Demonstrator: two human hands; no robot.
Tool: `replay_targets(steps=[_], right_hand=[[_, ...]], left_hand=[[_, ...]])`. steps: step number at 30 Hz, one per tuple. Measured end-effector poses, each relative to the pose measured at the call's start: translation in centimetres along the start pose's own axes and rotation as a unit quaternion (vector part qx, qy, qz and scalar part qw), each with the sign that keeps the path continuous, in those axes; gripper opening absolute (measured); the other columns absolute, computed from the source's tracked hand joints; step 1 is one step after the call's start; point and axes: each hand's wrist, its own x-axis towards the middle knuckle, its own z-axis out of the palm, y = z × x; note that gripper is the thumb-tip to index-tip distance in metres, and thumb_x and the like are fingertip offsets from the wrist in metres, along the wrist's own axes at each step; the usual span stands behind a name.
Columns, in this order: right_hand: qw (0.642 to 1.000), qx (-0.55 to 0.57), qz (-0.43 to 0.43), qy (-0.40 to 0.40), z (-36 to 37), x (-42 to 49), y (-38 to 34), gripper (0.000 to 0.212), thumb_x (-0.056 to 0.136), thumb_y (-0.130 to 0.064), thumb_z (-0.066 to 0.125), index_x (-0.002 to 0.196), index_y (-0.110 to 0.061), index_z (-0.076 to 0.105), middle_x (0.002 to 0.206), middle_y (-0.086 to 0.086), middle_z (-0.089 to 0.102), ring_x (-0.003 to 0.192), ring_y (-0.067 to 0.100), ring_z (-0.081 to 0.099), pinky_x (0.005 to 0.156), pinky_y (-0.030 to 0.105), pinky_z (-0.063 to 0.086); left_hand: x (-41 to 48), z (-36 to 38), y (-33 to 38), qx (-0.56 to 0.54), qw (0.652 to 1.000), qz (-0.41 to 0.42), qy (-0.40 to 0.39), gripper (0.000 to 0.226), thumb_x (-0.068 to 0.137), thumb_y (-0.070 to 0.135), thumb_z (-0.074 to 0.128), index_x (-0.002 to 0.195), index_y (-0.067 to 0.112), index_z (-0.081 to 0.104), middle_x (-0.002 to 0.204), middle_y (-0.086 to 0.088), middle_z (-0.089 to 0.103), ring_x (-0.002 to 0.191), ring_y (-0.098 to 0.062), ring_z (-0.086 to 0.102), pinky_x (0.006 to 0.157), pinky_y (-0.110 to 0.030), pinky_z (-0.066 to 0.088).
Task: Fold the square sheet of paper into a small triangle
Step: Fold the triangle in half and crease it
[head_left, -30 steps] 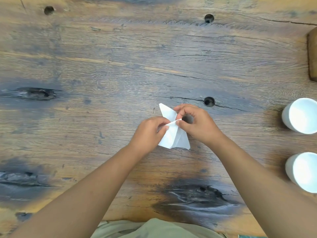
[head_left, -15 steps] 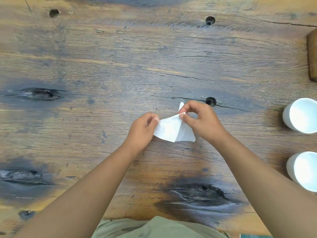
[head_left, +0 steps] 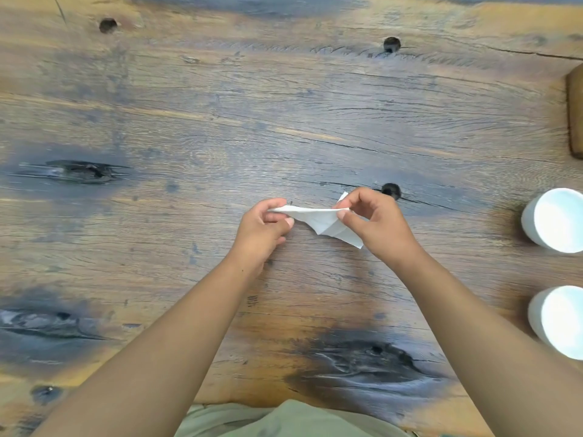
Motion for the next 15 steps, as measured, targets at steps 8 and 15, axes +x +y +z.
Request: replay_targets(steps=[8, 15], right_hand=[[0.999, 0.043, 0.013, 0.009, -0.5, 0.1, 0.0, 0.011, 0.088, -0.004, 0.067, 0.083, -0.013, 0.064, 0.084, 0.000, 0.067, 0.081, 0.017, 0.062, 0.076, 0.031, 0.048], [0.997, 0.077, 0.025, 0.013, -0.7, -0.3, -0.1, 0.017, 0.088, -0.002, 0.066, 0.080, -0.016, 0.062, 0.082, -0.001, 0.065, 0.077, 0.012, 0.060, 0.072, 0.024, 0.049]], left_hand=[[0.7, 0.0, 0.0, 0.185, 0.966, 0.174, 0.036, 0.020, 0.084, 0.016, 0.075, 0.082, 0.035, 0.070, 0.099, 0.009, 0.055, 0.093, -0.003, 0.057, 0.081, -0.016, 0.041], [-0.4, -0.9, 0.4, 0.021, 0.992, 0.108, -0.064, 0.013, 0.085, 0.016, 0.072, 0.075, 0.024, 0.072, 0.089, 0.004, 0.074, 0.082, -0.010, 0.065, 0.079, -0.027, 0.048]])
